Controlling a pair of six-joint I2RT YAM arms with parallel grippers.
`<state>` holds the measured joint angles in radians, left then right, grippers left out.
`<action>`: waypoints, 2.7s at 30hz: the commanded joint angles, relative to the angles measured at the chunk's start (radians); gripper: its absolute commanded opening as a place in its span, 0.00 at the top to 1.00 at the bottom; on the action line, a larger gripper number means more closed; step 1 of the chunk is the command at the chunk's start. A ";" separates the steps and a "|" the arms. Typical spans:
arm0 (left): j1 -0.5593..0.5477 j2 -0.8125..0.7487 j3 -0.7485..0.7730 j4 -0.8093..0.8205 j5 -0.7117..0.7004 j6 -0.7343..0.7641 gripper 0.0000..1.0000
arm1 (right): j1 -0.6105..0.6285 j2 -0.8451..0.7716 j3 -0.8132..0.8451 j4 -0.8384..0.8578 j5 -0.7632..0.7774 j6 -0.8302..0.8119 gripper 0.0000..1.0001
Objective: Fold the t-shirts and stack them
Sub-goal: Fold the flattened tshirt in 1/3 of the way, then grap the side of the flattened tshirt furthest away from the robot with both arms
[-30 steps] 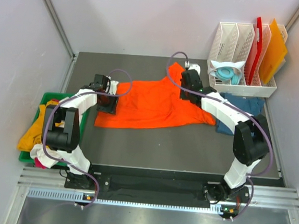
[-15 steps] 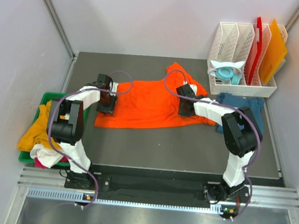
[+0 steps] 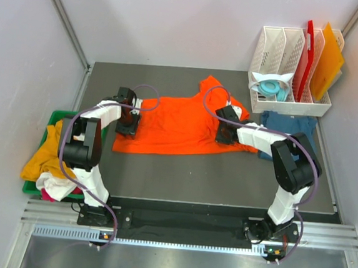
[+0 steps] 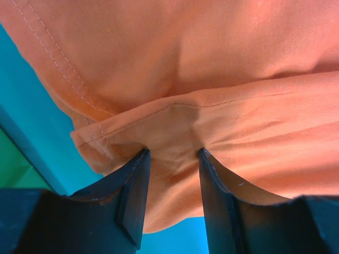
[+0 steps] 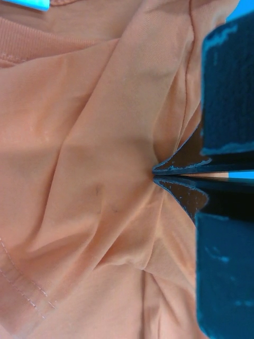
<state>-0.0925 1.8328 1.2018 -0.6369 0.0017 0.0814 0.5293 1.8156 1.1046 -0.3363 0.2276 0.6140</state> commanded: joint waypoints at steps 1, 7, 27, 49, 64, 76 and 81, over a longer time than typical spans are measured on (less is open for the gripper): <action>0.005 0.003 -0.004 -0.072 -0.054 0.046 0.54 | 0.041 0.013 -0.113 -0.182 -0.094 0.033 1.00; 0.005 -0.047 -0.027 -0.119 -0.039 0.055 0.54 | 0.092 -0.016 -0.181 -0.191 -0.135 0.076 1.00; 0.008 -0.242 -0.150 -0.241 -0.006 0.144 0.55 | 0.172 -0.165 -0.396 -0.219 -0.152 0.128 1.00; 0.025 0.190 0.483 0.132 -0.040 0.011 0.37 | -0.029 0.140 0.750 -0.414 0.030 -0.209 0.58; 0.112 0.508 0.774 0.135 -0.055 -0.046 0.37 | -0.029 0.044 0.591 -0.354 0.062 -0.214 0.58; 0.109 0.456 0.640 0.128 0.043 -0.049 0.41 | -0.029 0.045 0.522 -0.322 0.055 -0.198 0.59; 0.111 0.488 0.654 0.077 0.049 -0.034 0.59 | -0.029 0.040 0.511 -0.319 0.059 -0.197 0.59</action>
<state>0.0208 2.3150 1.8755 -0.4965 0.0330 0.0322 0.4953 1.9171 1.6215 -0.6792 0.2722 0.4049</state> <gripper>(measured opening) 0.475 0.413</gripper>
